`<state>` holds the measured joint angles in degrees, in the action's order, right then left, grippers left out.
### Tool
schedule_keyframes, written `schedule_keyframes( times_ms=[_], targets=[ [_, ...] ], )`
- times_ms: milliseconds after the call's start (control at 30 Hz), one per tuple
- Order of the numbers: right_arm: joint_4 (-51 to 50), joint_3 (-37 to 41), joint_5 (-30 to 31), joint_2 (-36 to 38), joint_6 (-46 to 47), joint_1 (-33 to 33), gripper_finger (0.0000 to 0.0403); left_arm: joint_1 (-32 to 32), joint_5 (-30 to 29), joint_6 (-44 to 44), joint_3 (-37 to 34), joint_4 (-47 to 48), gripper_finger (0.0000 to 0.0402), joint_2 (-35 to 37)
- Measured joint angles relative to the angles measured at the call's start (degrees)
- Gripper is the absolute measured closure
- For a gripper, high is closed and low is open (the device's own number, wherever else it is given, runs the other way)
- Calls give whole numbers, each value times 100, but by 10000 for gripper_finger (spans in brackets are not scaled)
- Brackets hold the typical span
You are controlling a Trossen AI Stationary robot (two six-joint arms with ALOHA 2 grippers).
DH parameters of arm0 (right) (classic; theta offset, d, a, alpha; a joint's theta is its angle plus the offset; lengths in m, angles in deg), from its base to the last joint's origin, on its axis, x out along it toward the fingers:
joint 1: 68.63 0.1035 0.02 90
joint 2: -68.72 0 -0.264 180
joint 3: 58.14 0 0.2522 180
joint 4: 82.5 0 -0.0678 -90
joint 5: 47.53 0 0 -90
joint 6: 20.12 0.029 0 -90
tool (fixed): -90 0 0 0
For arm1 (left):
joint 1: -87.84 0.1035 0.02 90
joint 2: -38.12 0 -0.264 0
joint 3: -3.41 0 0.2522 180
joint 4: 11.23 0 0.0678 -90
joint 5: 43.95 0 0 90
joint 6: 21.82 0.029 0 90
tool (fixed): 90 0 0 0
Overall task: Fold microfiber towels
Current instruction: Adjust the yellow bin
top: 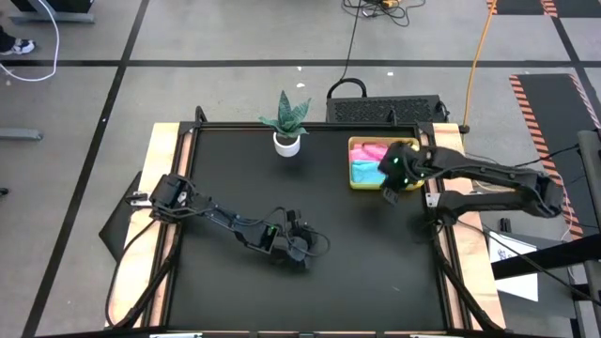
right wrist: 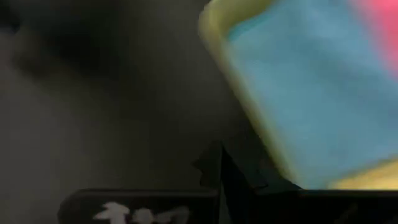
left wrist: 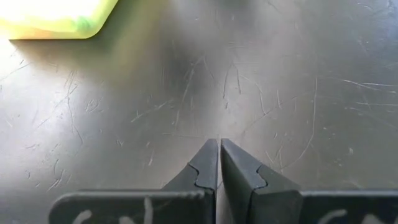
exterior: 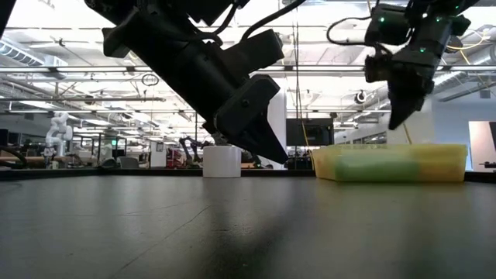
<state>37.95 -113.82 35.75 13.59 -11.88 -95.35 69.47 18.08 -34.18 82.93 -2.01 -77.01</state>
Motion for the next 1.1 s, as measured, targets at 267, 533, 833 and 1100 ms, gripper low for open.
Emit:
schedule_keyframes(
  times_ms=[267,533,833,1100],
  targets=[
    [-118,164,558,-1022,234,770,403,-15,1,0,0,2,378,0],
    [-160,160,1398,-1893,535,446,403,-13,0,-2,0,7,378,0],
    [823,153,2319,-1979,128,208,403,-13,0,-2,0,9,378,0],
    [375,153,2508,-1942,-336,81,403,-13,94,-7,0,11,378,0]
  ],
)
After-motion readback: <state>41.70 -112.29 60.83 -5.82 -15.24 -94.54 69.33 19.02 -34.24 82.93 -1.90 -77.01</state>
